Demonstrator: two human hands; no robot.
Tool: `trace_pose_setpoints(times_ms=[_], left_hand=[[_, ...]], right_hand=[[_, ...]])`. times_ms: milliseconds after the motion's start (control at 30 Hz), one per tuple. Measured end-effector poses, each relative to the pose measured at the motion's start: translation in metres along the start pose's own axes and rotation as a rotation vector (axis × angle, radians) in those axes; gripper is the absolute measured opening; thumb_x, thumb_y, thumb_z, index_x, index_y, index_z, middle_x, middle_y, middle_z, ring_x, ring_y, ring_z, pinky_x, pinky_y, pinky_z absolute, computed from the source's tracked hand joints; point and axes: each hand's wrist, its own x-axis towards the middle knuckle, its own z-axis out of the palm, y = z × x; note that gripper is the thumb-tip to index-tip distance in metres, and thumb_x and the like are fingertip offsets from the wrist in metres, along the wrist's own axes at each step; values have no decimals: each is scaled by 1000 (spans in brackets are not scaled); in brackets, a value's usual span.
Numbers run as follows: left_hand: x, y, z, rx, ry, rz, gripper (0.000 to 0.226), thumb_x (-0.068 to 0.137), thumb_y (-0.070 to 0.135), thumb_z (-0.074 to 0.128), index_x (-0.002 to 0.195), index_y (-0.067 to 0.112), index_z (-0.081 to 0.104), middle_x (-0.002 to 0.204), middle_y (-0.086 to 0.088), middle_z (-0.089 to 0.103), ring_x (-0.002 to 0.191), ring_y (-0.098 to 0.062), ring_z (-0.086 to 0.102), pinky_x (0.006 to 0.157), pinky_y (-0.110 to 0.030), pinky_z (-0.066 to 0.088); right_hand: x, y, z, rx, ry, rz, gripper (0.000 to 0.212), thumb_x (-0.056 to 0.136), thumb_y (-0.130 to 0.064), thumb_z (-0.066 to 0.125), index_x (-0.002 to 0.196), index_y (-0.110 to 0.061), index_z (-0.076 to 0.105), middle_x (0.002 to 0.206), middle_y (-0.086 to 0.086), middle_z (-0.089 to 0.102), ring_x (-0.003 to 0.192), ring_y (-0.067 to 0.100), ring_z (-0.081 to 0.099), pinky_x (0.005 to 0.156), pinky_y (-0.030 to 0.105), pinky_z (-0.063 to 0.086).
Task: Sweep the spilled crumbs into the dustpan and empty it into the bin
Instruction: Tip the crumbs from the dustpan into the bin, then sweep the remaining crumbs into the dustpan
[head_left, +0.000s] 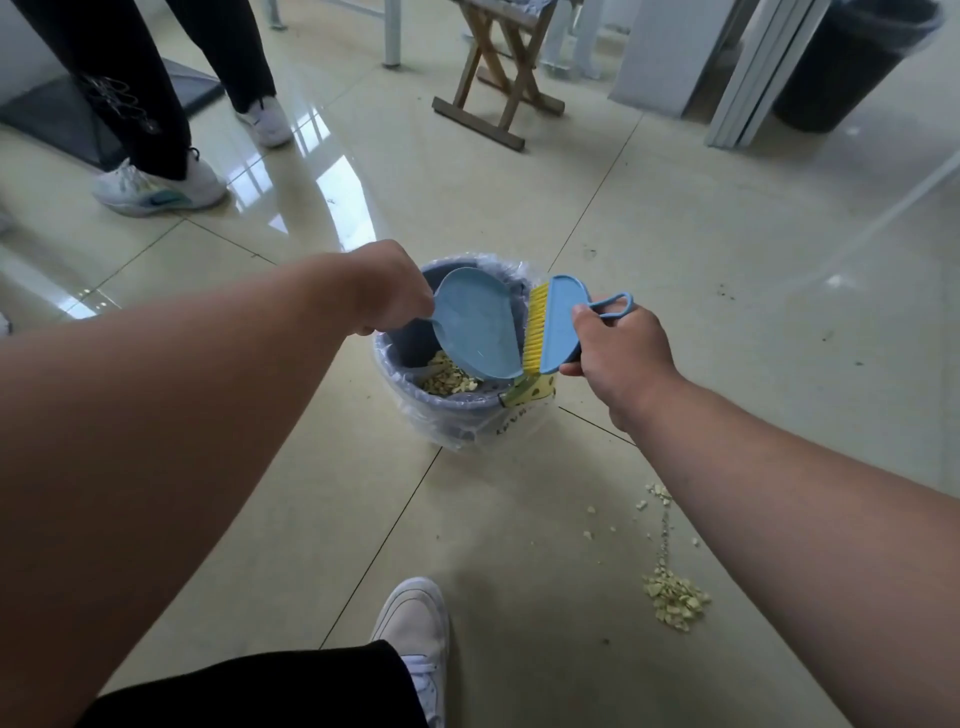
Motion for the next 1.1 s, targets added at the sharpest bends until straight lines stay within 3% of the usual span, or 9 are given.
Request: trace_pose_setpoints(times_ms=[67,233,333,400,500,667,800,967,1100], left_hand=[[-7,11,0,-10,-6,77,26,93,34,66,97,14,82,66,-8,60,50,-24,48,45,-24,40],[-20,43,7,-107,-59,265,21,97,40,68,78,39,77,71,3,68,69,-20,58,63,-28,49],[-27,67,14,-219,-103,301,9,101,31,66,99,39,69,87,3,69,75,-19,64,59,-25,53],[-31,84,21,-230,-136,291,14,103,26,64,112,37,65,87,5,68,70,-16,65,54,-22,53],[-34,107,39,-345,-258,240,28,100,12,57,111,27,78,74,-1,72,56,-15,53,47,-21,39],[-43,129,92,-452,-366,70,40,95,2,52,109,26,81,103,-10,81,65,-19,53,61,-29,38],[-46,128,138,-452,-427,-39,34,96,2,55,109,21,80,97,-11,75,45,-16,47,47,-23,34],[-35,98,194,-543,-418,-270,37,98,9,49,124,21,73,93,-5,76,54,-16,51,49,-23,35],[-29,65,223,-581,-453,-322,48,98,4,48,131,30,71,95,-5,75,59,-15,49,53,-24,33]], right_hand=[[-5,0,-16,52,25,-7,20,101,-29,59,108,-13,69,96,5,73,69,20,74,56,23,59],[-14,5,-66,157,133,-15,16,97,-28,63,101,-15,71,88,2,72,57,15,68,64,35,65],[-17,11,-101,273,218,15,13,91,-25,67,91,-13,70,81,5,70,58,19,65,63,37,63],[-18,18,-122,351,266,48,13,87,-25,68,87,-13,69,81,7,69,60,23,64,62,37,62],[-18,36,-150,394,328,92,12,84,-27,69,87,-15,70,84,9,71,58,23,64,65,38,61],[-16,82,-173,366,277,152,10,89,-31,69,91,-22,74,87,5,76,68,23,73,75,43,65],[-19,120,-173,314,246,199,8,97,-28,67,92,-21,70,91,7,75,68,20,71,80,46,65],[-20,170,-160,210,186,279,9,96,-31,67,87,-27,70,82,1,74,69,21,72,85,58,61],[-14,206,-143,188,160,351,9,95,-32,67,91,-25,71,88,4,76,70,21,73,84,53,63]])
